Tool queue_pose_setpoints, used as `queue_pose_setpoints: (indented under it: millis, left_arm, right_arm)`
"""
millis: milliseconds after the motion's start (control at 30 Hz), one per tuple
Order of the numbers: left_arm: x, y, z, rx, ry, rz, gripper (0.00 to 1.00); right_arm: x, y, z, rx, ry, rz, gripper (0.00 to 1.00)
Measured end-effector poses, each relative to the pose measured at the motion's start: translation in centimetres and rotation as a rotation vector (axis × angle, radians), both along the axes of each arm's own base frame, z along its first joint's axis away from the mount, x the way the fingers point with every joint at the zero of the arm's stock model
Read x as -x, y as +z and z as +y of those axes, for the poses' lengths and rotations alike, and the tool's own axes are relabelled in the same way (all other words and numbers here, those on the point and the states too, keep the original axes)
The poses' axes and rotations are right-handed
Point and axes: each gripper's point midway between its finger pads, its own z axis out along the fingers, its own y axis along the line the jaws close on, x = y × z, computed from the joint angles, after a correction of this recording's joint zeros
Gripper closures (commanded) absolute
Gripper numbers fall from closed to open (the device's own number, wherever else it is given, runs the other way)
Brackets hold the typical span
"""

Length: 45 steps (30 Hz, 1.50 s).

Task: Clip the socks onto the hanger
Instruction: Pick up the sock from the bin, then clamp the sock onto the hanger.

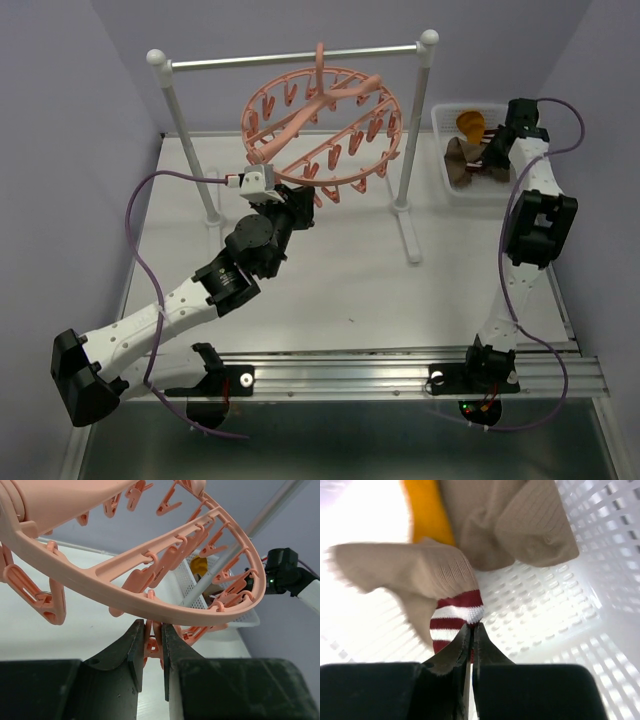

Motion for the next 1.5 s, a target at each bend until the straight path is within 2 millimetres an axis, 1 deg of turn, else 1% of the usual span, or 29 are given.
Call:
queue_pose_setpoints:
  millis: [100,133,200,267,333,400,533,600,700,833,867,933,967,1033,1100,1167,1267,1333,1367,1433,1500]
  left_arm:
    - [0.1,0.0,-0.1,0.000,-0.008,-0.001,1.00]
    - [0.1,0.0,-0.2,-0.001,-0.013,-0.001,1.00]
    - [0.1,-0.1,-0.3,-0.003,-0.016,0.000,1.00]
    - [0.0,-0.2,-0.5,-0.006,-0.021,0.002,1.00]
    - [0.0,-0.3,-0.5,-0.007,-0.023,0.003,1.00]
    - [0.0,-0.3,-0.6,-0.008,-0.024,0.004,1.00]
    - [0.0,-0.3,-0.7,-0.008,-0.031,0.003,1.00]
    - [0.1,-0.3,-0.8,-0.007,-0.034,0.002,1.00]
    - [0.1,-0.2,-0.9,-0.006,-0.039,0.001,1.00]
    - [0.1,-0.2,-1.0,-0.006,-0.044,0.000,1.00]
    - [0.1,-0.2,-1.0,-0.005,-0.046,0.000,1.00]
    - [0.2,-0.1,-1.0,-0.002,-0.048,-0.003,1.00]
    - [0.2,-0.1,-1.1,0.001,-0.049,-0.004,1.00]
    - [0.2,0.1,-1.1,0.006,-0.052,-0.008,1.00]
    - [0.2,0.2,-1.2,0.008,-0.054,-0.010,1.00]
    - [0.2,0.3,-1.2,0.012,-0.054,-0.013,1.00]
    - [0.1,0.2,-1.2,0.010,-0.055,-0.012,1.00]
    - [0.1,0.2,-1.3,0.010,-0.055,-0.011,1.00]
    - [0.1,0.2,-1.3,0.011,-0.057,-0.011,1.00]
    - [0.2,0.1,-1.5,0.014,-0.064,-0.008,1.00]
    - [0.2,0.1,-1.5,0.020,-0.067,-0.007,1.00]
  right_arm:
    - [0.6,3.8,0.5,-0.001,0.011,-0.071,0.99]
    - [0.8,5.9,0.6,0.003,0.017,-0.110,0.99]
    - [0.8,8.5,0.8,0.011,0.023,-0.167,0.99]
    - [0.9,11.0,1.1,0.014,0.033,-0.222,0.99]
    - [1.2,12.6,1.5,0.009,0.047,-0.255,0.99]
    - [1.4,13.5,2.0,-0.006,0.068,-0.276,0.99]
    - [2.2,13.8,3.6,-0.061,0.126,-0.286,0.99]
    - [2.8,13.9,4.5,-0.091,0.151,-0.288,0.99]
    - [4.1,14.6,5.8,-0.133,0.188,-0.303,0.99]
    - [6.7,17.3,8.1,-0.199,0.246,-0.365,0.99]
    - [7.8,18.6,9.0,-0.219,0.265,-0.392,0.99]
    - [9.1,20.9,10.5,-0.241,0.304,-0.450,0.99]
    - [9.6,21.6,11.0,-0.251,0.318,-0.471,0.99]
    - [11.4,23.6,13.1,-0.282,0.374,-0.525,0.99]
    - [12.9,24.5,15.0,-0.308,0.424,-0.556,0.99]
    - [15.0,24.9,17.5,-0.344,0.488,-0.578,0.99]
    - [17.5,24.7,20.3,-0.390,0.563,-0.595,0.99]
    - [19.3,24.6,22.7,-0.434,0.635,-0.615,0.99]
    - [19.8,24.6,23.5,-0.448,0.661,-0.621,0.99]
    - [21.2,24.5,26.1,-0.494,0.744,-0.644,0.99]
    - [22.2,24.3,28.2,-0.536,0.812,-0.657,0.99]
